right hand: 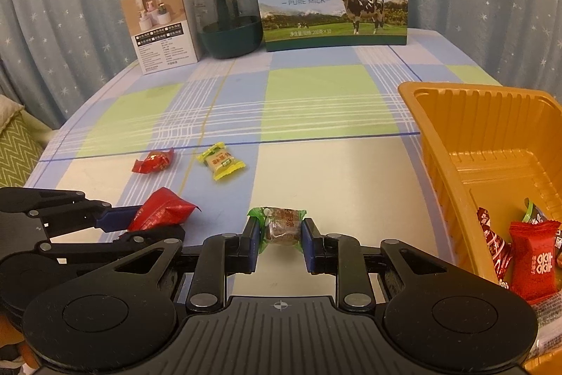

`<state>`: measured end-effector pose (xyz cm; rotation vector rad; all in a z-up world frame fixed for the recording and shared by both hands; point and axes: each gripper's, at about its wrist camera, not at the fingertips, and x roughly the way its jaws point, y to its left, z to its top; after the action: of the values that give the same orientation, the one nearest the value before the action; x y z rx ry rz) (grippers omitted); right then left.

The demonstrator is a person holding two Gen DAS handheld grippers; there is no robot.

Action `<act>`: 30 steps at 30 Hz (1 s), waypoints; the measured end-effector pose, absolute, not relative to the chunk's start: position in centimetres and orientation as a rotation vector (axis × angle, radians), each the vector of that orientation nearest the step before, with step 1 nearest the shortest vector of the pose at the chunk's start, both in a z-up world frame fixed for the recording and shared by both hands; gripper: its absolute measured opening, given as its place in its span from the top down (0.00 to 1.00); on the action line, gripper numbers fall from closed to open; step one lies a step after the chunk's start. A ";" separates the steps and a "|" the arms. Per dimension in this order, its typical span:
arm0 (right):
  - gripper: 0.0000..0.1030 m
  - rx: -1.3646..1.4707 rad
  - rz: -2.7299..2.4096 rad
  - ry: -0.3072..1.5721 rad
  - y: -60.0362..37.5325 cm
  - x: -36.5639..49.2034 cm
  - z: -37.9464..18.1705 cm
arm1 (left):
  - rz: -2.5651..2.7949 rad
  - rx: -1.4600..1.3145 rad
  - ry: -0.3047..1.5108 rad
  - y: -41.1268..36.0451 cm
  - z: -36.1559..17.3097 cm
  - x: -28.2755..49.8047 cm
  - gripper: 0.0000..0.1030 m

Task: Organize snacks
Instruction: 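Carry red packet with left tool while right tool carries green candy toward the tray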

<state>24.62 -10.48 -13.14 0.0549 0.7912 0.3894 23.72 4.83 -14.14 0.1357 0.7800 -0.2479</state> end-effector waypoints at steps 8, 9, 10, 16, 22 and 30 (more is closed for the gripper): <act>0.75 0.068 0.374 0.770 -11.6 21.0 -11.5 | -0.202 0.075 0.782 4.1 -11.9 21.3 0.77; 0.75 0.070 0.371 0.764 -11.9 20.4 -11.2 | -0.194 0.062 0.778 4.0 -11.4 20.8 0.77; 0.75 0.068 0.366 0.759 -12.1 19.9 -10.8 | -0.187 0.049 0.771 3.8 -10.9 20.3 0.77; 0.75 0.094 0.331 0.739 -14.2 16.8 -8.1 | -0.167 -0.017 0.747 2.6 -7.9 17.4 0.77; 0.75 0.086 0.303 0.710 -15.9 13.6 -5.3 | -0.162 -0.051 0.729 1.0 -5.0 14.3 0.77; 0.75 0.095 0.270 0.696 -18.3 9.8 -2.7 | -0.146 -0.051 0.725 -1.1 -3.0 10.4 0.77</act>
<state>9.82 -18.31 -2.75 0.0954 0.6960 0.2697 10.40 -1.14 -3.05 -0.0510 0.7248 -0.1463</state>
